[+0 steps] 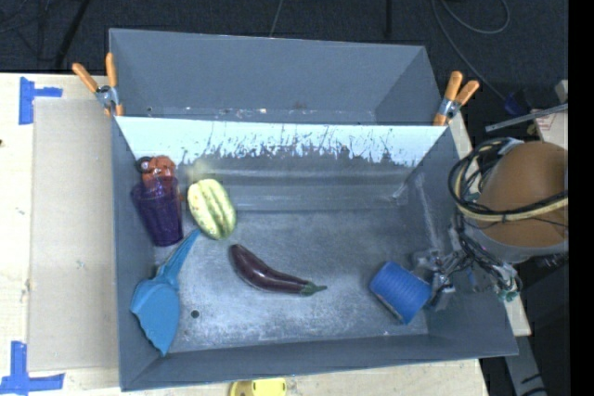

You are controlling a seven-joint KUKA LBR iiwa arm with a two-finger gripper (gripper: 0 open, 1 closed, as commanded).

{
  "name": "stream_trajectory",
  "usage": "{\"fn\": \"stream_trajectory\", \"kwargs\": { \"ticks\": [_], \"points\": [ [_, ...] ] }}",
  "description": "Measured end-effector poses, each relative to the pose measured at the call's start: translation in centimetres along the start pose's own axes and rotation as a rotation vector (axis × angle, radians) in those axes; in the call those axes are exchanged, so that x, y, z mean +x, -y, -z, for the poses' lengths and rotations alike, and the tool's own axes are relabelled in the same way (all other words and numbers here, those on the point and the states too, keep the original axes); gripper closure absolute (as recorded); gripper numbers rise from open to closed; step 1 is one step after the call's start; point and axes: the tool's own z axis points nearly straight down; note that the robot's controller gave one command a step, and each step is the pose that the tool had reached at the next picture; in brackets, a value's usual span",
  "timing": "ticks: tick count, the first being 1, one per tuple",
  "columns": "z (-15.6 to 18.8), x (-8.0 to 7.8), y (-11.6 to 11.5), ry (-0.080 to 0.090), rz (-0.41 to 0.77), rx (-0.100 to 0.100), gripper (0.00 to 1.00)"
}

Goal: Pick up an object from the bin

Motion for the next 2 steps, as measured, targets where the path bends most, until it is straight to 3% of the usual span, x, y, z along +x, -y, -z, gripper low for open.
{"fn": "stream_trajectory", "kwargs": {
  "ticks": [2],
  "points": [
    [1.9,0.2,-0.3,-0.015,0.002,-0.009,1.00]
  ]
}}
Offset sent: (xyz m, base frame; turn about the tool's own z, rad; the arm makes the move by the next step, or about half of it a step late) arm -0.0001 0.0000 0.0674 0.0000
